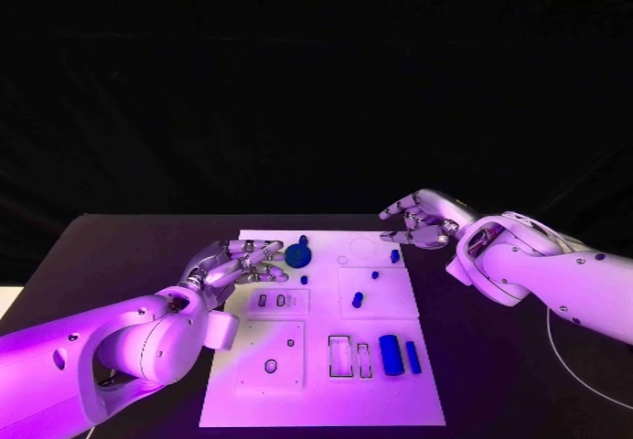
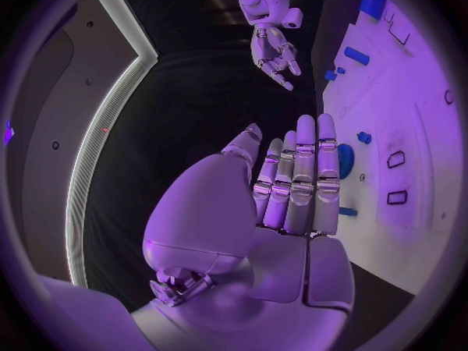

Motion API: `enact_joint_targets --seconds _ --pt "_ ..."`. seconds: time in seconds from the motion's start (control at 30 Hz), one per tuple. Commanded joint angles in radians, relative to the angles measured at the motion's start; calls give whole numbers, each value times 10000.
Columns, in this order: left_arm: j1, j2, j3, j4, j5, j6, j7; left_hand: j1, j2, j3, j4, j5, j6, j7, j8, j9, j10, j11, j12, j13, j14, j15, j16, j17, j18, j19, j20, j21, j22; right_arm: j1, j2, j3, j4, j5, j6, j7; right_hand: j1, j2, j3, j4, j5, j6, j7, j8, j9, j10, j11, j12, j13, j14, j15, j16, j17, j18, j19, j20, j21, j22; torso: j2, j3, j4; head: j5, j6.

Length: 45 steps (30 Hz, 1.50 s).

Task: Assemble the parts on the task board

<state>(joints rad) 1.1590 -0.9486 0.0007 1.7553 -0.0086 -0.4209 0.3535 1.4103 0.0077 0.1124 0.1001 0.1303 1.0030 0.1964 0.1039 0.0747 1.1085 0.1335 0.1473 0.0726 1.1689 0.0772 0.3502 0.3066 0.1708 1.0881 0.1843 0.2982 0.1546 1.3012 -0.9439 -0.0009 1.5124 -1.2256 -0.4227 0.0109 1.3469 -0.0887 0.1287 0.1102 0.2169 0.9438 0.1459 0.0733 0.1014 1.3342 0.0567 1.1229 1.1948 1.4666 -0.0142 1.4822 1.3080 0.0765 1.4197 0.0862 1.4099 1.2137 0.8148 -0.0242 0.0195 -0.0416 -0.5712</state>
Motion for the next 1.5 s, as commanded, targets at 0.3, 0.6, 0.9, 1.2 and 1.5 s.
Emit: enact_joint_targets --seconds 0.3,0.6,0.9,1.2,1.5 --pt "-100 72 0 -228 3 458 274 22 9 150 -13 46 203 -29 44 -2 233 -44 -90 -27 -5 -71 -182 28 98 22 -78 -26 8 -387 -22 -75 -937 775 507 995 184 -48 -45 -136 37 35 19 20 -4 36 -4 -14 -30 711 -65 0 1002 -63 56 -38 16 3 -75 209 -94 15 -50" --pt "-151 106 -1 -264 3 461 290 -2 -24 174 -9 44 173 -3 -1 -22 230 -24 -166 -43 12 -61 -245 40 91 19 -76 -40 6 -781 398 -84 -1694 867 708 1076 229 -33 -38 -178 36 -14 30 -19 -18 24 3 -33 -43 712 -62 2 1008 -63 53 -38 15 1 -46 249 -52 -40 -111" --pt "-185 128 -1 -279 3 453 283 -19 -47 195 -10 43 143 17 -38 -38 220 -7 -226 -51 32 -50 -290 54 87 18 -72 -51 4 -961 720 -84 -2086 856 835 1108 339 30 9 -273 43 -31 41 -42 -25 16 10 -42 -44 713 -56 6 1021 -63 50 -34 15 2 -55 215 -66 -11 -159" --pt "-191 145 -1 -281 3 454 266 -29 -60 205 -10 43 123 30 -60 -46 210 4 -260 -55 47 -44 -311 63 85 21 -69 -55 5 -993 876 -84 -2284 805 938 1109 501 170 137 -414 10 57 46 -16 -12 27 7 -18 -19 717 -57 13 1039 -64 50 -32 21 12 -62 215 -71 -14 -170" --pt "-193 151 -1 -281 3 462 255 -35 -65 210 -10 42 115 37 -69 -49 205 10 -276 -56 54 -41 -321 68 84 23 -67 -57 5 -1038 1047 -83 -2490 786 1078 1131 746 520 668 -709 -320 445 21 65 26 55 -29 39 39 724 -84 25 1074 -66 57 -53 39 40 -63 207 -63 3 -176"
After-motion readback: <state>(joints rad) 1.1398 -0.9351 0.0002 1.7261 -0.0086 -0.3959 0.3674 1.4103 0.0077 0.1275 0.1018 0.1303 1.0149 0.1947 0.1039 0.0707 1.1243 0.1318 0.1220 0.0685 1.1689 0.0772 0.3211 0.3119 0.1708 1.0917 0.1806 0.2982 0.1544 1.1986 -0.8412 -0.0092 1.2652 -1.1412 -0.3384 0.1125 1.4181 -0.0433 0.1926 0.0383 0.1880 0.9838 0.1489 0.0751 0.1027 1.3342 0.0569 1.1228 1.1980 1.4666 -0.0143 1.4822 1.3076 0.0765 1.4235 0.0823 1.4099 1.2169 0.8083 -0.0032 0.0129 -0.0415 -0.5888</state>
